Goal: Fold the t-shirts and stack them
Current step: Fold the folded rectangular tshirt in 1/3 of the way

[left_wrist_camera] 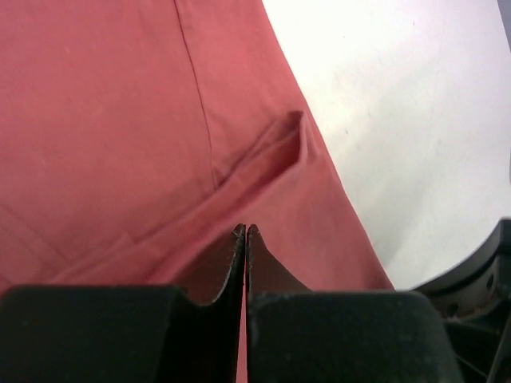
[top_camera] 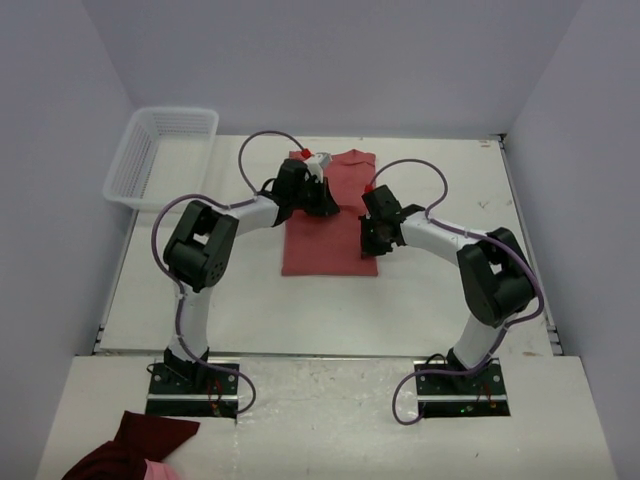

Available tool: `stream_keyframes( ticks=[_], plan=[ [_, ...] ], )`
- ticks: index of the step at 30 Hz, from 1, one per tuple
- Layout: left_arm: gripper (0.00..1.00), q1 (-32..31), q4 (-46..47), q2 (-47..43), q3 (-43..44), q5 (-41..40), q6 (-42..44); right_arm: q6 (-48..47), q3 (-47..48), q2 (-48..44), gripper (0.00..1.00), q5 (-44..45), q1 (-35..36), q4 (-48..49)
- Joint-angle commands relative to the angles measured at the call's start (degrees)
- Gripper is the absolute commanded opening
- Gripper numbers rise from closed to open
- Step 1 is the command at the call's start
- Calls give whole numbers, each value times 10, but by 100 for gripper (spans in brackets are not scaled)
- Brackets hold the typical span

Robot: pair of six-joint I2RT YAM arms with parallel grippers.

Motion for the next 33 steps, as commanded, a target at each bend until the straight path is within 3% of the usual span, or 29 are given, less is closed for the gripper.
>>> stream_keyframes(
  ticks=[1, 8, 14, 19, 26, 30, 33],
  plan=[
    [0, 12, 3, 37, 60, 20, 12, 16, -17, 10, 0, 5, 6, 20],
    [0, 27, -19, 118, 133, 39, 18, 36, -64, -4, 0, 15, 8, 32],
    [0, 28, -20, 127, 130, 50, 14, 72, -97, -20, 0, 33, 14, 31],
    [0, 21, -5, 52, 61, 3, 33, 72, -100, -20, 0, 42, 23, 35],
    [0, 21, -38, -94, 41, -96, 78, 75, -96, -16, 0, 51, 23, 34],
    [0, 18, -117, -153, 56, -168, 91, 75, -98, -20, 0, 55, 23, 32],
    [0, 18, -164, -205, 12, -228, 56, 75, -100, -22, 0, 53, 22, 37]
  ],
)
